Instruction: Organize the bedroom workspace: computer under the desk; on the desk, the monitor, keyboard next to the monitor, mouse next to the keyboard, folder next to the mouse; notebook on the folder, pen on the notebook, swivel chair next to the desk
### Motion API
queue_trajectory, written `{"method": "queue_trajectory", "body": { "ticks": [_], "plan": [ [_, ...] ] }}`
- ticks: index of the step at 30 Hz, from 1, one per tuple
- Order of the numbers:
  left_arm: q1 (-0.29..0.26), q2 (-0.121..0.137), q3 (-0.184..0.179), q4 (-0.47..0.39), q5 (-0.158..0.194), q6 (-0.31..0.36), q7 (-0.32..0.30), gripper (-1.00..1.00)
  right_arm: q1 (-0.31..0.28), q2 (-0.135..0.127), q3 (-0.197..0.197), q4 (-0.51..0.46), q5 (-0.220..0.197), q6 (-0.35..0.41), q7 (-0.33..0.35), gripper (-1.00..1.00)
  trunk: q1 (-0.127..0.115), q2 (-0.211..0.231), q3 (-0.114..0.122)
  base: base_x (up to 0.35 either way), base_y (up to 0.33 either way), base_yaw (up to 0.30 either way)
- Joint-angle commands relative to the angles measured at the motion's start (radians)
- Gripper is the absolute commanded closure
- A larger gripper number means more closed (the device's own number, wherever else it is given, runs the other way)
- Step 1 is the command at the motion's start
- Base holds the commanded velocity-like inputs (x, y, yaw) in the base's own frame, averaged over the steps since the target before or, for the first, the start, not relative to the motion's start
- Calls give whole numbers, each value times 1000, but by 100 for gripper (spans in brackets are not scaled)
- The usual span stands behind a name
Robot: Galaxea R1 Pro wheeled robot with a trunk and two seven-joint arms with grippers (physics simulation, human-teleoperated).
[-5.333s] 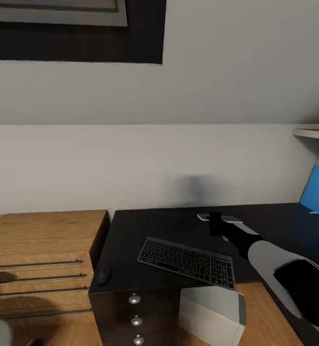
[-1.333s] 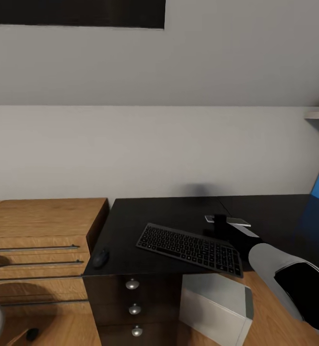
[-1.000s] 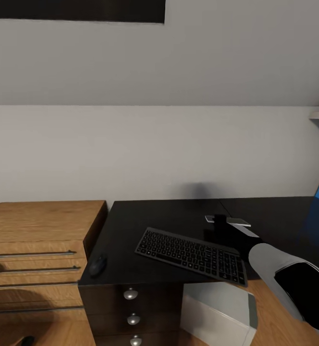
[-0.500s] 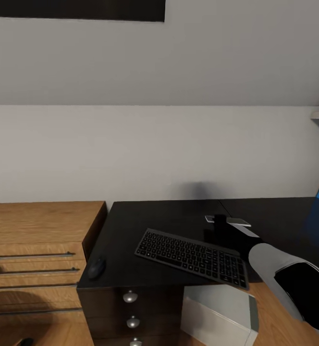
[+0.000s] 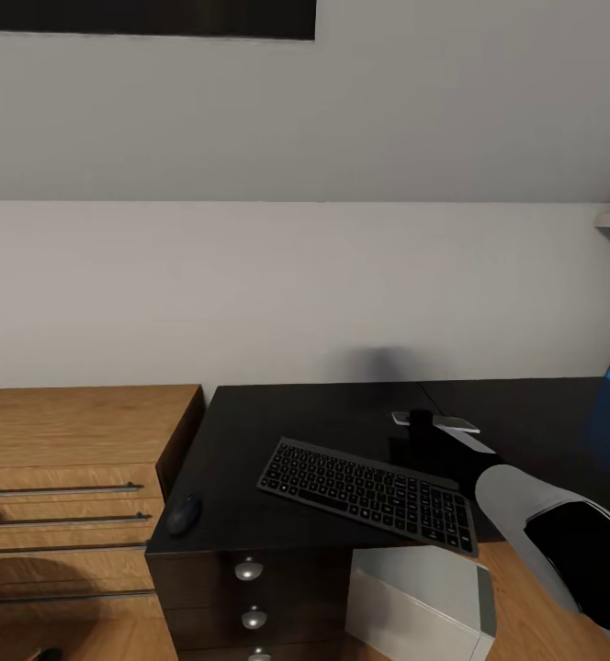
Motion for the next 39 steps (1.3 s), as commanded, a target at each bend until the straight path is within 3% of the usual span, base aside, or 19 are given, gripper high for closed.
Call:
{"method": "queue_trajectory", "body": {
  "ticks": [1, 29, 39],
  "plan": [
    [0, -1, 3, -1, 10, 2, -10, -100, 0, -1, 4, -1, -4, 2, -4, -100, 0, 0, -1, 0, 0, 0],
    [0, -1, 4, 1, 10, 1, -9, -100, 0, -1, 4, -1, -4, 2, -9, -100, 0, 0, -1, -1, 0, 0],
    [0, -1, 4, 2, 10, 1, -9, -100, 0, -1, 4, -1, -4, 2, -9, -100, 0, 0, -1, -115, 0, 0]
  ]
}}
